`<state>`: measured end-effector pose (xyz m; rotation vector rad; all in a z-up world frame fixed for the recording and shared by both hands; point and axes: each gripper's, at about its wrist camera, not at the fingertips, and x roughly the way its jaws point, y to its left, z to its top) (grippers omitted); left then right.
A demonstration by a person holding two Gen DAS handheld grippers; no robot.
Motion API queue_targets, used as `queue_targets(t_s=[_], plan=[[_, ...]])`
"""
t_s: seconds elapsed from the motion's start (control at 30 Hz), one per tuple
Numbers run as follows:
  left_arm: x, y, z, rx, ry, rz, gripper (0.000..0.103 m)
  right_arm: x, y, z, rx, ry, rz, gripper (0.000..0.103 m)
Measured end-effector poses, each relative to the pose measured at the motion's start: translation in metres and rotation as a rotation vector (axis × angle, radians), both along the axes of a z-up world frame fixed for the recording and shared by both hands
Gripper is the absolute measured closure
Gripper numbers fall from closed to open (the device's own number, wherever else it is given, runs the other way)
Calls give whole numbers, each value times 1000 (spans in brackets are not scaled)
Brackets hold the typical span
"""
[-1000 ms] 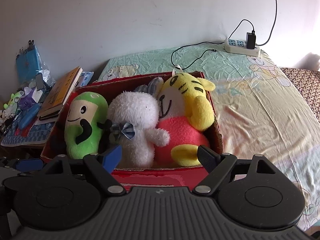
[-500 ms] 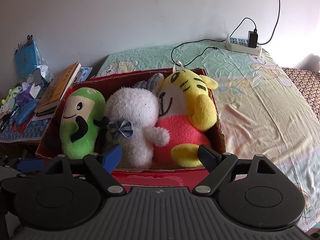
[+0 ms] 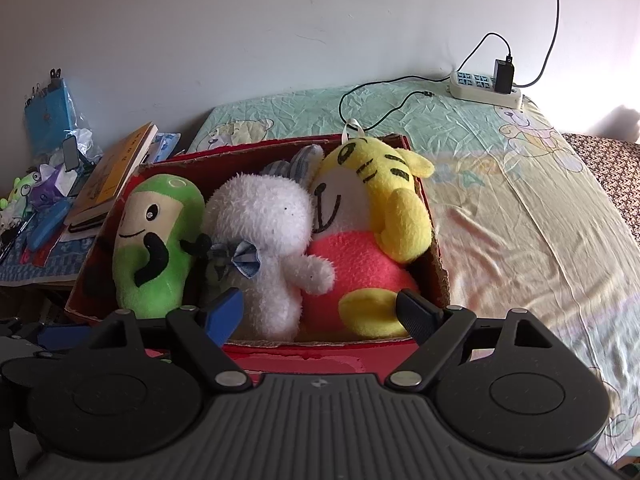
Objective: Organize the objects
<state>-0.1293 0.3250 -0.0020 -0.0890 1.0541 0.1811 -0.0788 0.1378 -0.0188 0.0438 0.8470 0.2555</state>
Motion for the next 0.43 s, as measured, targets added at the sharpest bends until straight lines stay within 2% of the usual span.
queue_targets(t_s=[0.43], plan=[[-6, -3, 10, 11, -32, -11, 3, -3, -1, 2, 9, -4, -15, 17]])
